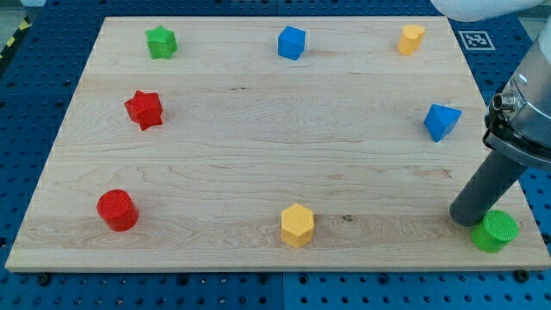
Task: Move your arm closer to the green circle
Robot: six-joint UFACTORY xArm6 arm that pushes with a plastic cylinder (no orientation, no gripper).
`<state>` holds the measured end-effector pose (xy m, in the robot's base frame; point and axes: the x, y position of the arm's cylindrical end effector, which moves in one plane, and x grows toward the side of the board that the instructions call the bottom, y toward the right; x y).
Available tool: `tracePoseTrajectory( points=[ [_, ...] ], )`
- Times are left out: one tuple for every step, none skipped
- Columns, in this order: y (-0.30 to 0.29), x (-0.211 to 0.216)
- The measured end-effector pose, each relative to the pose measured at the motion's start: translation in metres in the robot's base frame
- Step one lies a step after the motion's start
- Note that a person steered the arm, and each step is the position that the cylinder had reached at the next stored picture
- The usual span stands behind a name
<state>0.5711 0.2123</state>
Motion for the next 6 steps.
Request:
tracePoseTrajectory(
  points=[
    [0.000, -0.001],
    [-0.032, -0.008],
    [-0.054, 0.011],
    [-0.048, 0.046],
    [-0.044, 0.048],
    [0.022, 0.046]
  ],
)
